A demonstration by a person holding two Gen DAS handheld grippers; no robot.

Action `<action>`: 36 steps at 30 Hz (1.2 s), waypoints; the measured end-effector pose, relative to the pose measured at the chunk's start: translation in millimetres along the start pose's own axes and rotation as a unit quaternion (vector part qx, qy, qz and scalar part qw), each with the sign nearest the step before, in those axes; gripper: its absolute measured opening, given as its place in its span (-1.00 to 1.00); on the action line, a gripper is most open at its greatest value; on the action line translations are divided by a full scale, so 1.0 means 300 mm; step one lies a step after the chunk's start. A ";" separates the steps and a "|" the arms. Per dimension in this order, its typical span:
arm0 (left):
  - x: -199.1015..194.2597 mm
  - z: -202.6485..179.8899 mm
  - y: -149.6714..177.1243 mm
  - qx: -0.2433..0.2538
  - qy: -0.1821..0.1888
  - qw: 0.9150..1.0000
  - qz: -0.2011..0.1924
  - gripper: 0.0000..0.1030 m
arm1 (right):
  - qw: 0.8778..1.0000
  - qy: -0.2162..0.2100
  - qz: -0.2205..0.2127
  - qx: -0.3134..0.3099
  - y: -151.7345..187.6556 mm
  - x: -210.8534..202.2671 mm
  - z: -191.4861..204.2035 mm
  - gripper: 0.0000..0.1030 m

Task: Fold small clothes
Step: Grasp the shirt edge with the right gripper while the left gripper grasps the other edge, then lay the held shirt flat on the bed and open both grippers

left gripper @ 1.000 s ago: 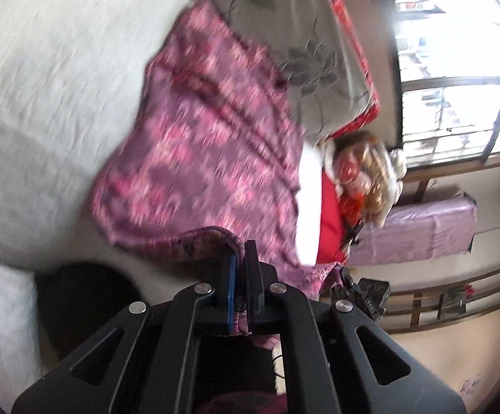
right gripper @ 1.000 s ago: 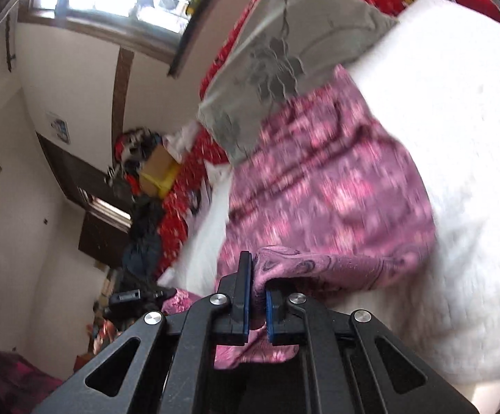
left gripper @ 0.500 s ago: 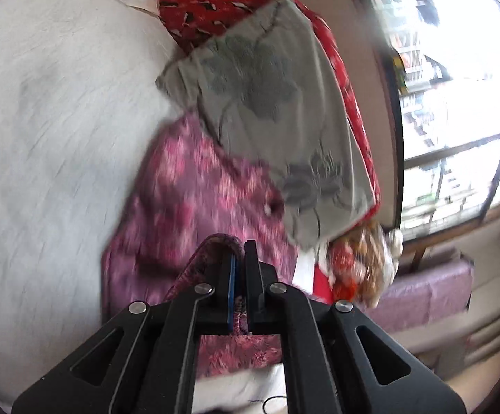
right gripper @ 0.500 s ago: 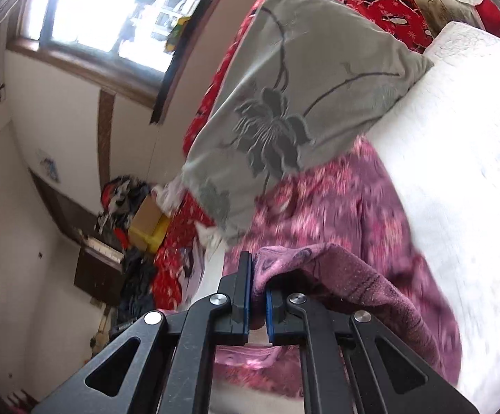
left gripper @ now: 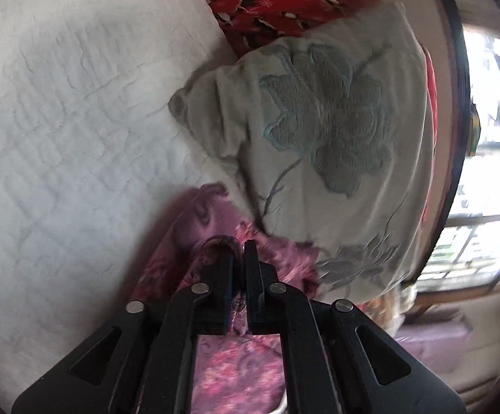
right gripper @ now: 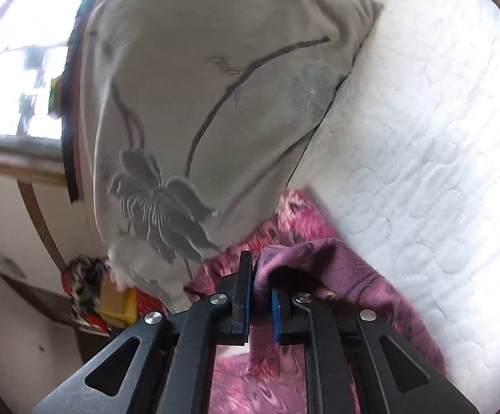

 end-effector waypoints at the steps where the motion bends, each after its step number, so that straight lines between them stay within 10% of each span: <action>1: -0.003 -0.008 -0.007 -0.005 0.012 1.000 0.003 -0.95 | 1.000 -0.007 -0.006 0.011 -0.017 -0.002 0.001 -0.78; 8: -0.108 -0.018 -0.013 -0.015 0.057 0.998 -0.020 -0.73 | 0.996 -0.016 -0.083 0.013 -0.094 -0.128 0.018 -0.12; 14: -0.112 -0.043 0.093 0.099 0.030 0.994 0.021 -0.58 | 0.985 0.060 0.016 -0.160 0.021 -0.109 0.093 -0.12; 20: 0.077 -0.041 0.240 0.169 -0.025 0.979 0.112 -0.41 | 0.979 0.073 0.115 -0.154 0.118 0.088 0.089 -0.14; 27: 0.058 -0.167 0.008 0.104 -0.042 0.994 -0.014 -0.41 | 0.994 0.006 -0.038 -0.098 -0.046 0.063 0.178 -0.17; 36: -0.024 -0.028 0.025 0.127 -0.074 0.989 0.012 -0.18 | 0.957 0.209 -0.004 -0.202 -0.053 -0.043 0.023 0.06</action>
Point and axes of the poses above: each gripper's, at about its wrist camera, not at the fingertips, and x roughly the way its jaws point, z to its left, y to its underside, the point moved 4 cm from there along x, roughly the way its jaws point, and after that the axes turned 5 degrees about -x, right-handed, at the moved point
